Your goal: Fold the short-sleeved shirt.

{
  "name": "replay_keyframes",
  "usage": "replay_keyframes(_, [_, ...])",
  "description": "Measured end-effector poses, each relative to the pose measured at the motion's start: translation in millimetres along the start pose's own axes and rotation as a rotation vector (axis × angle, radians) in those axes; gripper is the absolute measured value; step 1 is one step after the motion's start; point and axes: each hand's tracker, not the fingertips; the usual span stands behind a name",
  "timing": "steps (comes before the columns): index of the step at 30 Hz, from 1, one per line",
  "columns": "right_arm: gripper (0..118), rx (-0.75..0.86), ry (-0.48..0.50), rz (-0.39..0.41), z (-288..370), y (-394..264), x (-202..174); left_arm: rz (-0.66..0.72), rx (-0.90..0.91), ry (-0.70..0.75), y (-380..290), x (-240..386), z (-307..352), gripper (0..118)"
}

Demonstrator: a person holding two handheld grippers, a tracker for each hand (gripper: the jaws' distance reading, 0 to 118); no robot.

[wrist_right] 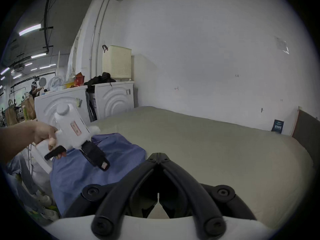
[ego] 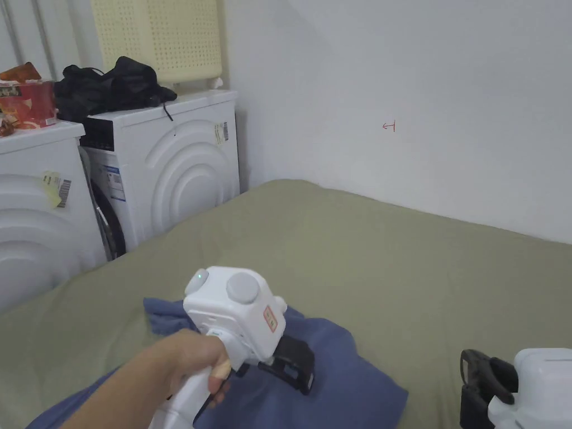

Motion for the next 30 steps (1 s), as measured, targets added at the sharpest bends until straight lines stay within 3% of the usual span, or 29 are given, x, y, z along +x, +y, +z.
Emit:
replay_keyframes(3, [0, 0.004, -0.011, -0.003, -1, -3, 0, 0.011, -0.057, 0.046, -5, -1, -26, 106])
replay_keyframes(6, [0, 0.004, -0.002, -0.023, 0, -3, 1, 0.067, -0.085, 0.002, -14, -5, -45, 82])
replay_keyframes(7, [0, -0.006, 0.003, -0.032, 1, -3, 3, 0.08, -0.062, 0.018, -19, -6, -46, 71])
replay_keyframes(8, [0, -0.01, 0.004, -0.038, 3, -3, 4, 0.087, -0.002, 0.045, -22, -7, -42, 40])
replay_keyframes(9, [0, -0.01, 0.004, -0.04, 5, -5, 5, 0.088, 0.025, 0.056, -24, -7, -39, 40])
replay_keyframes(10, [0, -0.006, 0.003, -0.038, 7, -7, 7, 0.081, 0.053, 0.062, -26, -9, -34, 28])
replay_keyframes(11, [0, -0.005, -0.001, -0.034, 9, -8, 8, 0.082, 0.073, 0.025, -26, -12, -30, 0])
replay_keyframes(14, [0, -0.017, -0.002, -0.021, 16, -12, 18, 0.157, 0.069, -0.081, -29, -16, -15, 0])
replay_keyframes(20, [0, -0.04, -0.08, -0.057, 36, -6, 56, 0.053, 0.178, 0.007, -11, 13, 37, 0])
replay_keyframes(24, [0, -0.015, -0.137, -0.049, 58, 2, 79, 0.025, 0.255, -0.016, 4, 41, 64, 0])
replay_keyframes(30, [0, 0.02, -0.234, -0.058, 98, 12, 119, -0.104, 0.276, -0.002, 28, 124, 98, 0])
